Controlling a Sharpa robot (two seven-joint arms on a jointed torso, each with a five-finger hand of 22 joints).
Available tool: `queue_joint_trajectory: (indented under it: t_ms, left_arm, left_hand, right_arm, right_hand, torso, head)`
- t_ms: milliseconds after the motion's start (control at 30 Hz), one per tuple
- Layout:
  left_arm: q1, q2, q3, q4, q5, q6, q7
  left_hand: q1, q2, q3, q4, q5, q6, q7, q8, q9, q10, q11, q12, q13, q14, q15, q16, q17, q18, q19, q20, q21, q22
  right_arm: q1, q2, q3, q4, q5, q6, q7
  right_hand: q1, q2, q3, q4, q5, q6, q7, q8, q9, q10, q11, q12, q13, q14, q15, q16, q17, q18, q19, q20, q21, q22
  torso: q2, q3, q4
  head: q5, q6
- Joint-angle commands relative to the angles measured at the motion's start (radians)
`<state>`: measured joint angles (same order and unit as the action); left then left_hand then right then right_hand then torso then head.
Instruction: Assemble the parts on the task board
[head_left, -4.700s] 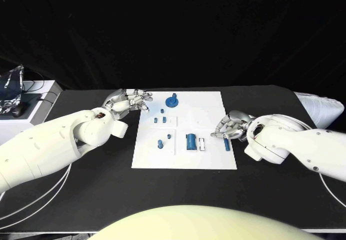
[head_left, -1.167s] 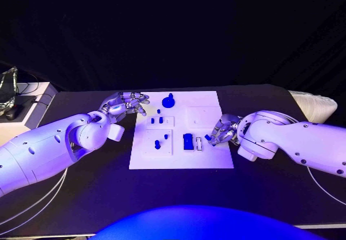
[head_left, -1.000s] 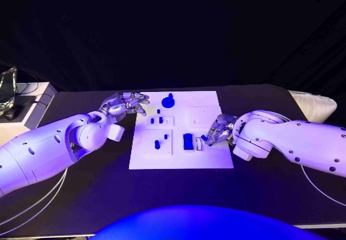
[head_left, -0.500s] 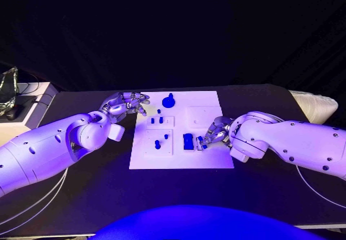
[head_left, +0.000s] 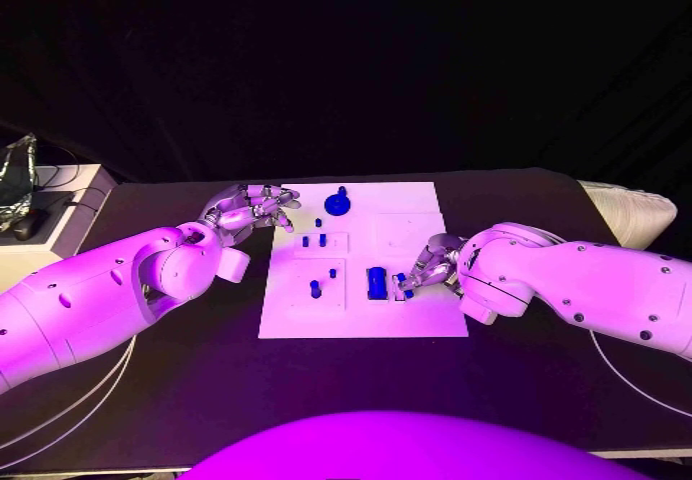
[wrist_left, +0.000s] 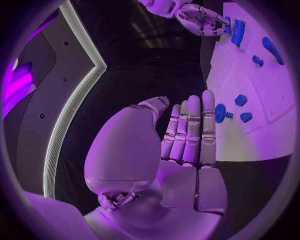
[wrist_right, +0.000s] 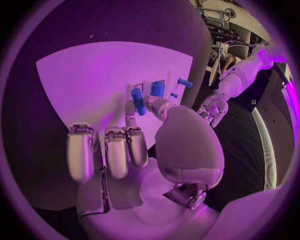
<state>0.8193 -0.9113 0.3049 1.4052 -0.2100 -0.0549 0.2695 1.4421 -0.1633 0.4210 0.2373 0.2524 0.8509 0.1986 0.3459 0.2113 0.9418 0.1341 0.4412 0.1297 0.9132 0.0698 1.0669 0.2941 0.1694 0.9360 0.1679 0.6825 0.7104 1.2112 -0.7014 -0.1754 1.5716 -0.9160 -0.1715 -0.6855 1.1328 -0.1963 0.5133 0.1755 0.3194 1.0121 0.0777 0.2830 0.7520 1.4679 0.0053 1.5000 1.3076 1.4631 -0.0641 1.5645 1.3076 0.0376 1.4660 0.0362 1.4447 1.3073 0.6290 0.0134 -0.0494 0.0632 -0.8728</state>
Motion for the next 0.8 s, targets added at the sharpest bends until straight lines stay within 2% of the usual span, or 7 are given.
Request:
queue_joint_trajectory:
  t_ms: [33, 433, 800]
  left_arm:
    - [0.000, 0.001, 0.001, 0.002, 0.003, 0.017, 0.005]
    - [0.000, -0.001, 0.001, 0.003, 0.003, 0.017, 0.004]
    - [0.000, -0.002, 0.001, 0.004, 0.003, 0.018, 0.002]
  left_hand:
    - [-0.007, 0.003, 0.006, -0.001, -0.002, -0.005, -0.001, -0.002, -0.002, -0.001, 0.003, 0.004, -0.002, -0.002, 0.003, -0.004, 0.001, 0.013, -0.005, 0.000, -0.006, -0.001]
    - [-0.007, 0.003, 0.006, -0.001, -0.002, -0.005, -0.001, -0.002, -0.002, -0.001, 0.003, 0.004, -0.002, -0.002, 0.003, -0.004, 0.001, 0.013, -0.005, 0.000, -0.006, -0.001]
    - [-0.007, 0.003, 0.006, -0.001, -0.002, -0.005, -0.001, -0.002, -0.002, -0.001, 0.003, 0.004, -0.002, -0.002, 0.003, -0.004, 0.001, 0.013, -0.005, 0.000, -0.006, -0.001]
  right_arm:
    - [-0.003, 0.004, -0.001, -0.005, -0.020, 0.031, -0.006]
    - [-0.010, 0.017, -0.002, -0.019, -0.026, 0.050, -0.007]
    - [-0.015, 0.022, -0.002, -0.024, -0.039, 0.018, 0.010]
  right_hand:
    - [-0.014, -0.002, 0.002, 0.008, -0.008, 0.006, -0.001, 0.003, -0.001, 0.055, -0.004, -0.007, 0.210, 0.106, -0.001, 0.002, 0.254, -0.014, 0.081, 0.003, -0.005, 0.232]
    - [-0.018, -0.002, 0.000, 0.011, -0.010, 0.007, -0.001, 0.003, -0.002, 0.054, -0.004, -0.007, 0.210, 0.106, -0.001, 0.002, 0.254, -0.014, 0.080, 0.003, -0.007, 0.232]
    - [-0.036, -0.005, -0.011, 0.028, -0.017, 0.006, 0.000, 0.002, -0.005, 0.054, -0.003, -0.007, 0.210, 0.105, 0.000, 0.002, 0.253, -0.014, 0.080, 0.003, -0.009, 0.231]
  torso:
    - [0.000, -0.0002, 0.0000]
    - [0.000, -0.0003, 0.0004]
    - [0.001, 0.0000, 0.0002]
  head:
    - [0.001, 0.000]
    - [0.004, 0.000]
    - [0.005, 0.000]
